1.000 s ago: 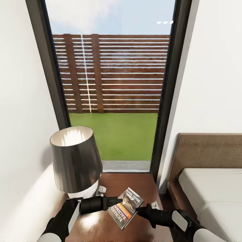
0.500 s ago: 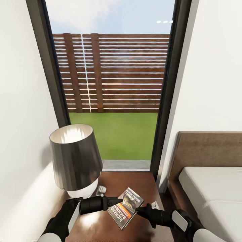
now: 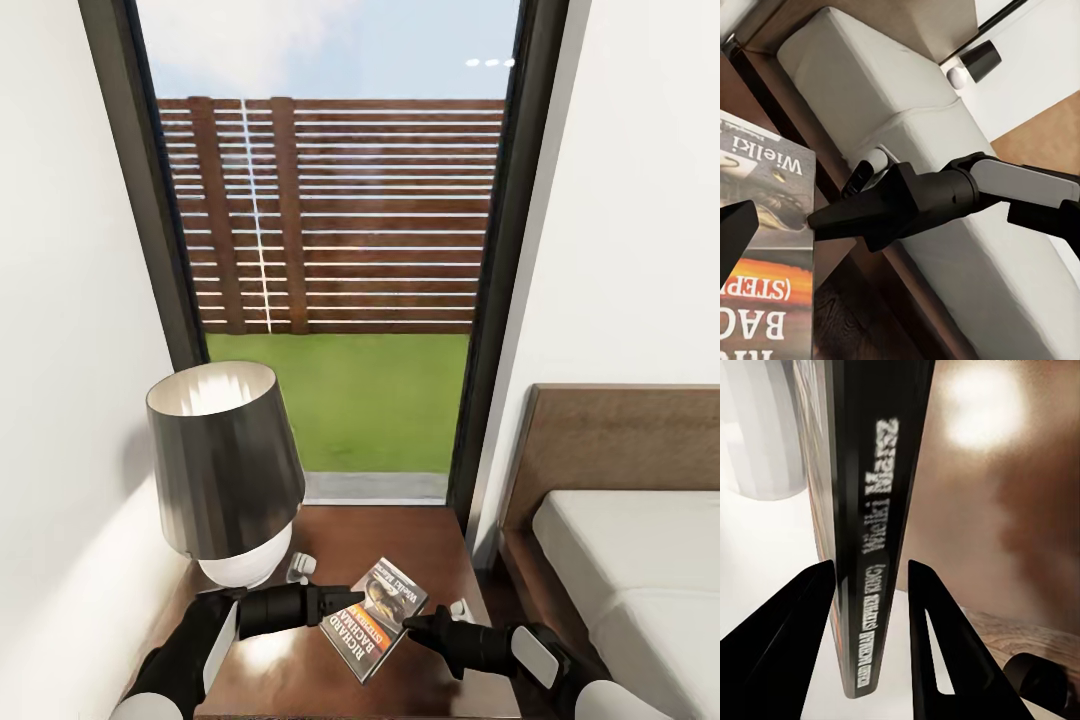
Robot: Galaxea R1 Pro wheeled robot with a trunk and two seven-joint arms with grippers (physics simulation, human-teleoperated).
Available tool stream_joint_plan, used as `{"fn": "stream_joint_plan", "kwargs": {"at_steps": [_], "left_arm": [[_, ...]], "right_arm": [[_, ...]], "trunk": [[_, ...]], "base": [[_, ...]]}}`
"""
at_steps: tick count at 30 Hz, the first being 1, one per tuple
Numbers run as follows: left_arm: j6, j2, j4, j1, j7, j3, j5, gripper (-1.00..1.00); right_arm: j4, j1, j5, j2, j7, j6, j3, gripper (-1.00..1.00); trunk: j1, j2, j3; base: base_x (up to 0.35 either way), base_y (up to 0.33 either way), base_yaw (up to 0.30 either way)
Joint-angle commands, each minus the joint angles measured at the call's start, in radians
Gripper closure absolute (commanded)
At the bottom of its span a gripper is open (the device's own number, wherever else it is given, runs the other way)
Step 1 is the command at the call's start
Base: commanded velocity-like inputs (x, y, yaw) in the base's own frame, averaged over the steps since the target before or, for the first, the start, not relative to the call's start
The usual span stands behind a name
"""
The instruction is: In the bedroom, move the book from the bed onto either nightstand, and place the two sandals side by side next to the bed.
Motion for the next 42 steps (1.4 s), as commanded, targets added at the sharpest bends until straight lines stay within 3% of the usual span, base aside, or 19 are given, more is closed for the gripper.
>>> {"fn": "stream_joint_plan", "kwargs": {"at_steps": [1, 6, 16, 29, 34, 42], "left_arm": [[0.01, -0.001, 0.0, -0.001, -0.005, 0.004, -0.003, -1.0], [0.011, -0.001, 0.0, -0.001, -0.005, 0.004, -0.003, -1.0], [0.01, -0.001, 0.0, -0.001, -0.005, 0.004, -0.003, -1.0], [0.01, -0.001, 0.0, -0.001, -0.005, 0.004, -0.003, -1.0], [0.01, -0.001, 0.0, -0.001, -0.005, 0.003, -0.003, -1.0], [0.011, -0.001, 0.0, -0.001, -0.005, 0.003, -0.003, -1.0]], "right_arm": [[0.0, -0.001, -0.003, -0.001, 0.002, 0.003, 0.004, 1.0], [0.0, -0.001, -0.003, -0.001, 0.002, 0.003, 0.003, 1.0], [0.0, -0.001, -0.003, -0.001, 0.002, 0.003, 0.003, 1.0], [0.0, -0.001, -0.003, -0.001, 0.002, 0.003, 0.003, 1.0], [0.0, -0.001, -0.003, -0.001, 0.002, 0.003, 0.003, 1.0], [0.0, -0.001, -0.003, -0.001, 0.002, 0.003, 0.003, 1.0]], "trunk": [[0.0, 0.0, -0.001], [0.0, 0.0, -0.001], [0.038, -0.07, -0.032], [0.038, -0.07, -0.032], [0.057, -0.105, -0.048], [0.057, -0.105, -0.048]], "base": [[0.0, 0.0, 0.0], [0.0, 0.0, 0.0], [0.0, 0.0, 0.0], [0.0, 0.0, 0.0], [0.0, 0.0, 0.0], [0.0, 0.0, 0.0]]}}
